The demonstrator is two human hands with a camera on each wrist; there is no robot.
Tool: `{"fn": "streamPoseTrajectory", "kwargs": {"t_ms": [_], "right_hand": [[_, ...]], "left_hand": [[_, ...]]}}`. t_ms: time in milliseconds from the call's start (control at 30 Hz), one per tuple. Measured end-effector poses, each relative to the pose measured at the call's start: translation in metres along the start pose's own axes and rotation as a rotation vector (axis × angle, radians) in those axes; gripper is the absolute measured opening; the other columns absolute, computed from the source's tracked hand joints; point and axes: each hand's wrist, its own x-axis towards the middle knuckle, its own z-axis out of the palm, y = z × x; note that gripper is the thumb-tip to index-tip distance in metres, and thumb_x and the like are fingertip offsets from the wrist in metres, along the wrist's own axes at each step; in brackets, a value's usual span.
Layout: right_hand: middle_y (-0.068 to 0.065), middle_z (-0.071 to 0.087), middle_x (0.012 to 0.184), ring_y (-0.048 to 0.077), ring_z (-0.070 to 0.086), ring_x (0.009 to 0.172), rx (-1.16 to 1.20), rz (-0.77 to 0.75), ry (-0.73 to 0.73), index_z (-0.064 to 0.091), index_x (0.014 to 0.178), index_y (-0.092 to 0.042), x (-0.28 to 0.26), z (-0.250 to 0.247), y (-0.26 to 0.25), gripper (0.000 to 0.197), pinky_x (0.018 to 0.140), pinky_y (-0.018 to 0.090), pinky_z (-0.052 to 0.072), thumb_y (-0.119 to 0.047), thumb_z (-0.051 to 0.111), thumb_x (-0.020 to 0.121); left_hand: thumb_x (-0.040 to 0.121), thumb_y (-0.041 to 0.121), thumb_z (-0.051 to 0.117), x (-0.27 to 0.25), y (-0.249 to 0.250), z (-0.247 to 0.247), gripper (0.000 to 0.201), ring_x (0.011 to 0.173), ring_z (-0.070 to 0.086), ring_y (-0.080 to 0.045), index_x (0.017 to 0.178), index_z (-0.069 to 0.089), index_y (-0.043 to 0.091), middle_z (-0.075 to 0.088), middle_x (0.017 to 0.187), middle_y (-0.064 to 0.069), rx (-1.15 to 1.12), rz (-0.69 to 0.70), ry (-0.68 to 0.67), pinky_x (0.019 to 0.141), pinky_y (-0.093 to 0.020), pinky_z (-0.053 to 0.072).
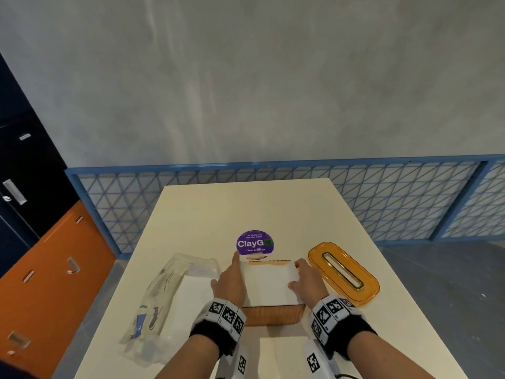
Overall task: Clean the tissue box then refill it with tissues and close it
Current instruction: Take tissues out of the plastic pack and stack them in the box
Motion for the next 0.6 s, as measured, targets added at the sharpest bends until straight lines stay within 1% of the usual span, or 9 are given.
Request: {"fn": "streamPoseTrajectory", "kwargs": {"t_ms": [67, 167, 267, 333, 367, 400, 467, 533, 600], "right_hand": [[0.018, 0.059, 0.123, 0.029, 0.059, 0.110, -0.038, -0.036, 0.016, 0.039, 0.134, -0.008, -0.001, 0.001, -0.001, 0.052, 0.087, 0.031, 0.050, -0.008, 0.061, 0.087], [0.017, 0.057, 0.123, 0.028, 0.058, 0.111, -0.102, -0.094, 0.019, 0.034, 0.138, -0.010, -0.003, 0.000, -0.001, 0.054, 0.090, 0.032, 0.049, -0.009, 0.059, 0.089], [0.011, 0.046, 0.134, 0.024, 0.049, 0.120, -0.300, -0.226, 0.058, 0.023, 0.145, -0.012, -0.011, -0.001, -0.001, 0.063, 0.092, 0.029, 0.047, -0.009, 0.056, 0.091], [0.009, 0.035, 0.141, 0.024, 0.039, 0.125, -0.475, -0.350, 0.135, 0.021, 0.147, -0.017, -0.017, -0.006, -0.002, 0.068, 0.091, 0.029, 0.046, -0.012, 0.057, 0.090], [0.008, 0.032, 0.144, 0.025, 0.036, 0.127, -0.532, -0.400, 0.141, 0.023, 0.147, -0.020, -0.017, -0.009, -0.003, 0.068, 0.094, 0.030, 0.044, -0.014, 0.058, 0.089], [0.006, 0.030, 0.147, 0.025, 0.033, 0.130, -0.583, -0.438, 0.091, 0.026, 0.146, -0.024, -0.017, -0.012, -0.004, 0.067, 0.100, 0.033, 0.041, -0.017, 0.060, 0.088], [0.003, 0.025, 0.153, 0.024, 0.026, 0.140, -0.644, -0.473, -0.104, 0.028, 0.145, -0.033, -0.013, -0.017, -0.005, 0.067, 0.112, 0.044, 0.029, -0.018, 0.061, 0.088], [-0.001, 0.018, 0.157, 0.020, 0.017, 0.145, -0.704, -0.431, -0.291, 0.024, 0.146, -0.039, -0.010, -0.019, -0.005, 0.068, 0.118, 0.051, 0.015, -0.017, 0.058, 0.091], [-0.003, 0.014, 0.159, 0.020, 0.016, 0.147, -0.726, -0.369, -0.378, 0.020, 0.147, -0.040, -0.007, -0.019, -0.006, 0.065, 0.118, 0.054, 0.005, -0.017, 0.052, 0.095]], "left_hand": [[0.095, 0.006, 0.032, 0.000, 0.001, 0.000, 0.065, 0.121, 0.050, -0.023, 0.150, 0.005, 0.026, 0.057, 0.127, -0.006, 0.090, 0.015, 0.002, 0.104, -0.040, 0.032], [0.095, 0.005, 0.035, 0.001, 0.001, 0.002, 0.066, 0.122, 0.048, -0.023, 0.151, 0.005, 0.023, 0.052, 0.131, -0.005, 0.195, 0.052, -0.002, 0.100, -0.039, 0.036], [0.095, 0.008, 0.042, 0.002, -0.002, -0.003, 0.069, 0.124, 0.040, -0.024, 0.151, 0.005, 0.024, 0.040, 0.136, -0.007, 0.312, 0.098, 0.063, 0.098, -0.038, 0.038], [0.093, 0.015, 0.050, 0.002, -0.006, -0.011, 0.070, 0.128, 0.034, -0.024, 0.150, 0.012, 0.031, 0.030, 0.143, -0.004, 0.340, 0.213, 0.116, 0.098, -0.039, 0.035], [0.092, 0.020, 0.054, 0.002, -0.008, -0.015, 0.068, 0.130, 0.032, -0.022, 0.148, 0.017, 0.035, 0.027, 0.146, 0.000, 0.354, 0.299, 0.100, 0.099, -0.040, 0.031], [0.090, 0.025, 0.057, 0.002, -0.010, -0.019, 0.067, 0.132, 0.030, -0.021, 0.145, 0.022, 0.038, 0.026, 0.148, 0.003, 0.388, 0.388, 0.040, 0.100, -0.041, 0.029], [0.088, 0.030, 0.060, 0.003, -0.013, -0.026, 0.063, 0.135, 0.029, -0.018, 0.142, 0.030, 0.040, 0.027, 0.149, 0.005, 0.515, 0.503, -0.138, 0.102, -0.045, 0.025], [0.088, 0.026, 0.060, 0.005, -0.016, -0.029, 0.062, 0.136, 0.031, -0.018, 0.141, 0.032, 0.040, 0.029, 0.149, 0.004, 0.630, 0.502, -0.262, 0.104, -0.048, 0.023], [0.090, 0.020, 0.059, 0.009, -0.018, -0.028, 0.066, 0.134, 0.035, -0.020, 0.144, 0.026, 0.041, 0.030, 0.147, 0.002, 0.669, 0.468, -0.307, 0.103, -0.048, 0.023]]}}
